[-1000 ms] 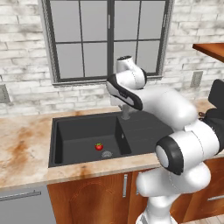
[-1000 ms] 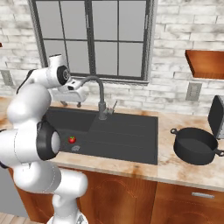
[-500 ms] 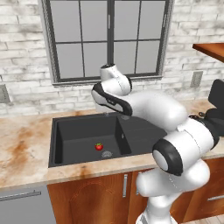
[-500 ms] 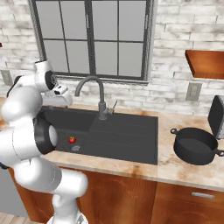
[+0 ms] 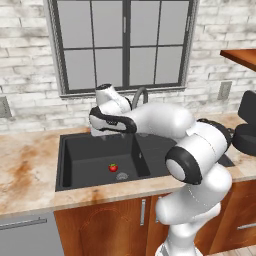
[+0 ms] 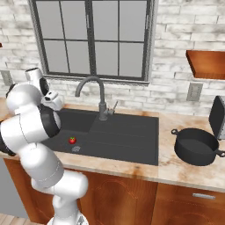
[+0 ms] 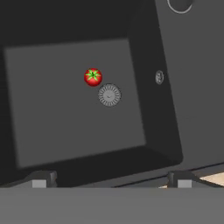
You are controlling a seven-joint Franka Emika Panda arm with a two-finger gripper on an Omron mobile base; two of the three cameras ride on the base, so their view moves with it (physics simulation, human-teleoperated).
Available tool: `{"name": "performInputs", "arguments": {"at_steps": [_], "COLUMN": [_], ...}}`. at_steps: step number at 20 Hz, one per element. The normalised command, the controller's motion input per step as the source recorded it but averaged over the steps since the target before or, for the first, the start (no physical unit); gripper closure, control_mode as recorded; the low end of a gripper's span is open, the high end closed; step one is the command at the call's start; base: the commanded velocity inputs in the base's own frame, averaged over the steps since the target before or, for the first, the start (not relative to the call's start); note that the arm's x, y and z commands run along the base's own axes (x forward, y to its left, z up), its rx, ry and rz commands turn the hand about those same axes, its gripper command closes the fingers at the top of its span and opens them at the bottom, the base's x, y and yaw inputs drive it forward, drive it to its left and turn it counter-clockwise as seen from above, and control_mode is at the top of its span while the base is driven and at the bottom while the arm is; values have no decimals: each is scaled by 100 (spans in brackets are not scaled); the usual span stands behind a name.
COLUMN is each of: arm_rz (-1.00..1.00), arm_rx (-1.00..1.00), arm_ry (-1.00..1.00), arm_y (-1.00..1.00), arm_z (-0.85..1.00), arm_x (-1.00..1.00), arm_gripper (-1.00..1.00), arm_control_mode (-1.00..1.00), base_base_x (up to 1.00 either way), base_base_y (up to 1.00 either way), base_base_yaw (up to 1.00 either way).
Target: Dump the tomato from the pot into the sink. Then turn on the water and wash the tomato. Then turn off the water and put the tomato back in the pot.
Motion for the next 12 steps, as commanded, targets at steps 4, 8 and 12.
{"name": "performInputs", "arguments": {"at_steps": [4, 8, 12], "arm_rz": [0, 0, 0], "arm_rx": [0, 0, 0], "arm_ry": [-2, -5, 0], "arm_y": [12, 0, 0], "arm_z": [-45, -34, -44], "arm_x": [25, 5, 3], "arm_gripper": [-100, -100, -100], "arm_control_mode": [-100, -100, -100], "base_base_x": [0, 0, 0], "base_base_y": [0, 0, 0], "base_base_yaw": [0, 0, 0]}}
